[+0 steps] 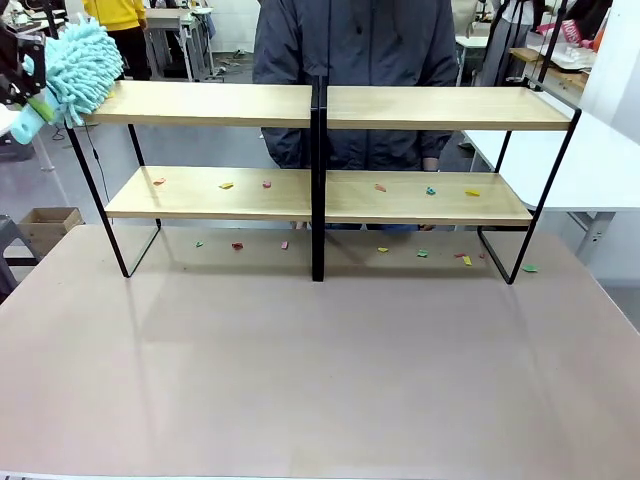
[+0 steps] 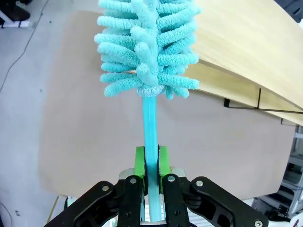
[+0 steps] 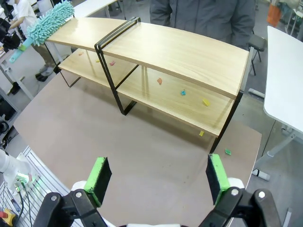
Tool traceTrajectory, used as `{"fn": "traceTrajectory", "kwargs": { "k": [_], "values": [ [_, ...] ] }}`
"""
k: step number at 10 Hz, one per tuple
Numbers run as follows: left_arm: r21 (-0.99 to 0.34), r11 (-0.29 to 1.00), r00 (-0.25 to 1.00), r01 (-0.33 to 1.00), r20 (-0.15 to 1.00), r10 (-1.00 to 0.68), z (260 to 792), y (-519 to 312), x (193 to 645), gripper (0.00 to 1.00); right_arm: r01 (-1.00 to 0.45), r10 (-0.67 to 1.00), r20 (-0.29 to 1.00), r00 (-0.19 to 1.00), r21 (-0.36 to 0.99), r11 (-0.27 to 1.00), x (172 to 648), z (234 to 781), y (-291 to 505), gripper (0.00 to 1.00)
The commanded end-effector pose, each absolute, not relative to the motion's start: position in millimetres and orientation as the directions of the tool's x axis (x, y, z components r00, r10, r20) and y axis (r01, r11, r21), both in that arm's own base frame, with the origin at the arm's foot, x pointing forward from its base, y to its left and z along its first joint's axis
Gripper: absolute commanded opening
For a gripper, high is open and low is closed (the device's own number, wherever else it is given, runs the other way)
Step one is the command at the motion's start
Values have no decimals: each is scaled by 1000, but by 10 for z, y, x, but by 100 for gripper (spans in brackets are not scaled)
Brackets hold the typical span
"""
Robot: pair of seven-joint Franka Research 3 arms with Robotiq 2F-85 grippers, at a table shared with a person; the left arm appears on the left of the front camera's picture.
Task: Clean the shelves.
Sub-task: Clean a randomly selected level of the Shelf with the Duster.
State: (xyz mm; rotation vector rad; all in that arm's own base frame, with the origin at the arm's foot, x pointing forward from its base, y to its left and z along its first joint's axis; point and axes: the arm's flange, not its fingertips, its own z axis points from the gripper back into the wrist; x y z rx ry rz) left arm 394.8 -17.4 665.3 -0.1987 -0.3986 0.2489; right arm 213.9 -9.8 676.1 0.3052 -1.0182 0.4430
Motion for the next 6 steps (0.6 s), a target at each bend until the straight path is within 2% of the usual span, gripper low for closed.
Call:
{"fn": "traceTrajectory", "kwargs": {
  "k": [1, 4, 6],
  "values": [
    [-232, 956, 889, -177, 379, 257, 6742, -104, 3913, 0, -493, 212, 868, 449, 43, 869, 2135, 6755, -98, 100],
    [-300, 947, 882, -113, 410, 234, 6850, -7, 3847, 0, -493, 212, 868, 449, 43, 869, 2135, 6755, -98, 100],
    [-203, 972, 891, -118, 410, 194, 6823, -51, 3855, 0, -493, 212, 868, 449, 43, 869, 2135, 6755, -98, 100]
  ]
}}
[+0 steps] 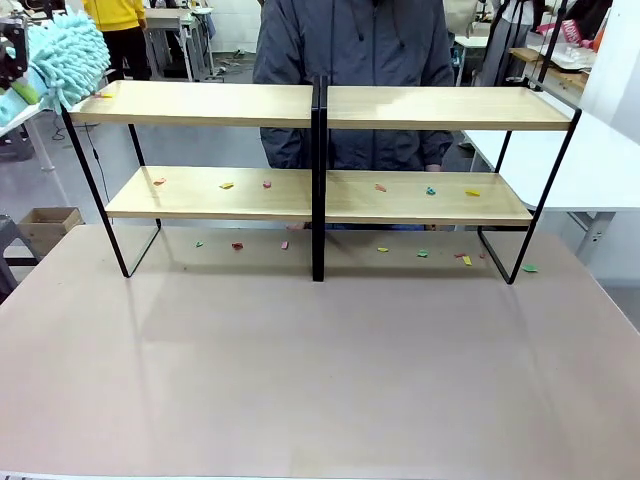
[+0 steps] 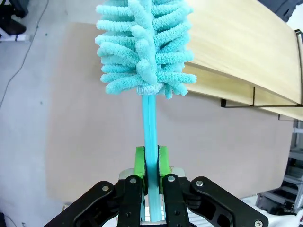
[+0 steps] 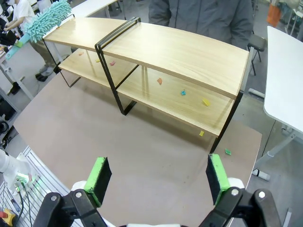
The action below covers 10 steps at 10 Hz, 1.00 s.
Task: Clean the shelves.
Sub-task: Clean a randomly selected level of the Shelf with the Duster.
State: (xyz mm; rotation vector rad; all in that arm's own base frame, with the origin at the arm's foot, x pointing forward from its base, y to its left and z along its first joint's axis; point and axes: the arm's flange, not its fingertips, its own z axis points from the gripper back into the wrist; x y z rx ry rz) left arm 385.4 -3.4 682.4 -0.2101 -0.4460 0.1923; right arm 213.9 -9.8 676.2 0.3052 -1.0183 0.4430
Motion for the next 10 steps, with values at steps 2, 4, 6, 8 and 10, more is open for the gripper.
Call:
{"fn": "traceTrajectory", "kwargs": {
  "k": [2, 4, 6, 8, 10],
  "values": [
    [-178, 978, 845, -110, 502, 186, 6926, 1, 3794, 0, -493, 212, 868, 449, 43, 869, 2135, 6755, -98, 100],
    [-263, 964, 825, -44, 534, 184, 7085, 101, 3606, 0, -493, 212, 868, 449, 43, 869, 2135, 6755, -98, 100],
    [-362, 924, 870, 119, 487, 79, 7212, 231, 3167, 0, -493, 212, 868, 449, 43, 869, 2135, 6755, -98, 100],
    [-441, 853, 888, 281, 456, -57, 7285, 517, 2642, 0, -493, 212, 868, 449, 43, 869, 2135, 6755, -98, 100],
    [-529, 769, 880, 359, 466, -90, 7220, 861, 2173, 0, -493, 212, 868, 449, 43, 869, 2135, 6755, -98, 100]
  ]
}}
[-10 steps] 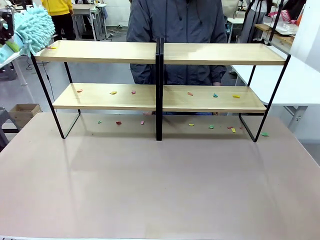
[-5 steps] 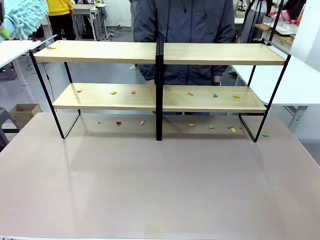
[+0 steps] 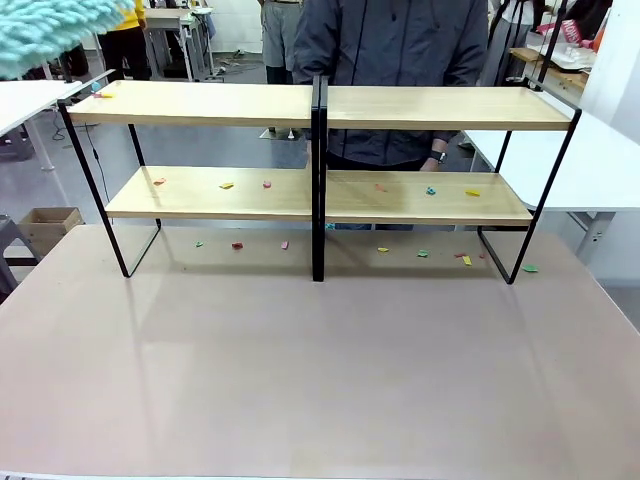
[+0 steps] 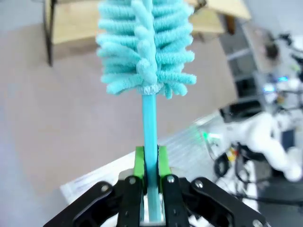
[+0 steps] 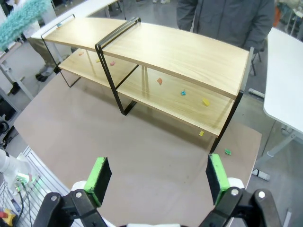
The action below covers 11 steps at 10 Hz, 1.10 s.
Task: Clean the shelves.
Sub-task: Clean a randomly selected level of the Shelf with the Duster.
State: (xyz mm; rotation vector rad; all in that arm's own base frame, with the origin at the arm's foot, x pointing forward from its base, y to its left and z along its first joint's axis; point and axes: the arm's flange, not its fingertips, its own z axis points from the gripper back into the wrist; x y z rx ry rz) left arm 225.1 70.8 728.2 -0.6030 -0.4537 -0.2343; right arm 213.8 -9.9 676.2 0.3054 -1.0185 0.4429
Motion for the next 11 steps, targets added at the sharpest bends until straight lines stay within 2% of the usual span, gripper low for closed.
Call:
{"fn": "traceTrajectory", "kwargs": {
  "k": [1, 4, 5, 10, 11],
  "values": [
    [-567, 730, 877, 382, 473, -91, 7147, 985, 2034, 0, -493, 212, 868, 449, 43, 869, 2135, 6755, -98, 100],
    [-629, 676, 830, 384, 556, 45, 6890, 1254, 1751, 0, -493, 212, 868, 449, 43, 869, 2135, 6755, -98, 100],
    [-589, 714, 867, 379, 495, -51, 7096, 1186, 1818, 0, -493, 212, 868, 449, 43, 869, 2135, 6755, -98, 100],
    [-589, 714, 867, 379, 495, -51, 7096, 1186, 1818, 0, -493, 212, 868, 449, 43, 869, 2135, 6755, -98, 100],
    [-591, 726, 879, 352, 475, -39, 7054, 1154, 1843, 12, -493, 212, 868, 449, 43, 869, 2135, 6755, -98, 100]
  ]
}}
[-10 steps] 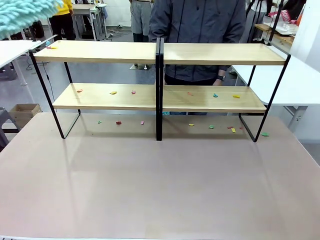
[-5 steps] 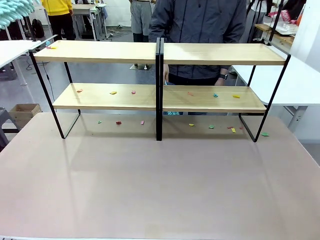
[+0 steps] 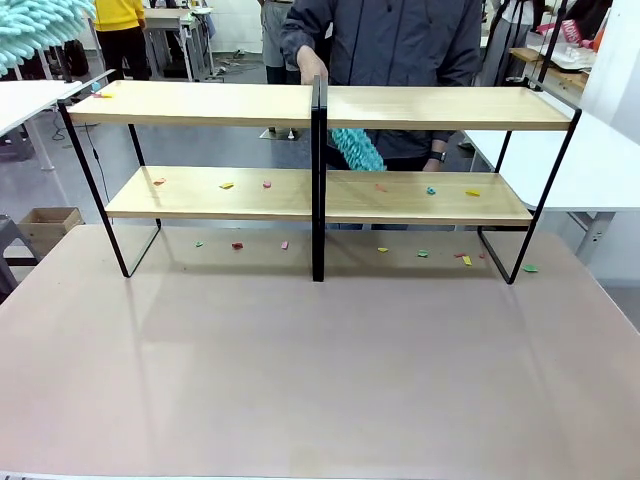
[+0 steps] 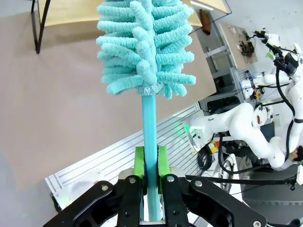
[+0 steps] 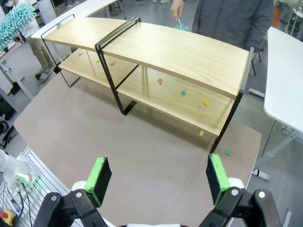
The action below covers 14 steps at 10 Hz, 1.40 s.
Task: Clean the shelves.
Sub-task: Clean a randomly selected level of the Shelf with the Duster.
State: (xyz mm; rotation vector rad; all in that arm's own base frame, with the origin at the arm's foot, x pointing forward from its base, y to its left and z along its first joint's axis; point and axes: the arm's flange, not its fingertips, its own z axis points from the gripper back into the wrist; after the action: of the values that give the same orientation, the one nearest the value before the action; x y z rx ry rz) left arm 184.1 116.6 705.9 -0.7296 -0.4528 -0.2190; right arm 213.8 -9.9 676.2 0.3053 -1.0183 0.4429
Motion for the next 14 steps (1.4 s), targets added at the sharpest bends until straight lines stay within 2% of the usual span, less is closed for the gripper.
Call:
{"fn": "traceTrajectory", "kwargs": {
  "k": [1, 4, 5, 6, 8, 9, 12, 14],
  "values": [
    [-591, 711, 890, 382, 444, -109, 7107, 1032, 2064, 12, -493, 212, 868, 449, 43, 869, 2135, 6755, -98, 100],
    [-472, 787, 898, 396, 379, -225, 7214, 175, 2826, 12, -493, 212, 868, 449, 43, 869, 2135, 6755, -98, 100],
    [-455, 799, 897, 393, 381, -224, 7250, -145, 3076, 12, -493, 212, 868, 449, 43, 869, 2135, 6755, -98, 100],
    [-412, 853, 892, 322, 435, -127, 7290, -306, 3241, 12, -493, 212, 868, 449, 43, 869, 2135, 6755, -98, 100],
    [-354, 911, 891, 212, 454, -31, 7250, -468, 3402, 12, -493, 212, 868, 449, 43, 869, 2135, 6755, -98, 100],
    [-284, 948, 884, 146, 467, 4, 7152, -540, 3481, 12, -493, 212, 868, 449, 43, 869, 2135, 6755, -98, 100],
    [-165, 976, 880, 142, 473, -48, 7018, -661, 3599, 12, -493, 212, 868, 449, 43, 869, 2135, 6755, -98, 100],
    [-78, 989, 911, 123, 405, -81, 6978, -645, 3676, 12, -493, 212, 868, 449, 43, 869, 2135, 6755, -98, 100]
  ]
}}
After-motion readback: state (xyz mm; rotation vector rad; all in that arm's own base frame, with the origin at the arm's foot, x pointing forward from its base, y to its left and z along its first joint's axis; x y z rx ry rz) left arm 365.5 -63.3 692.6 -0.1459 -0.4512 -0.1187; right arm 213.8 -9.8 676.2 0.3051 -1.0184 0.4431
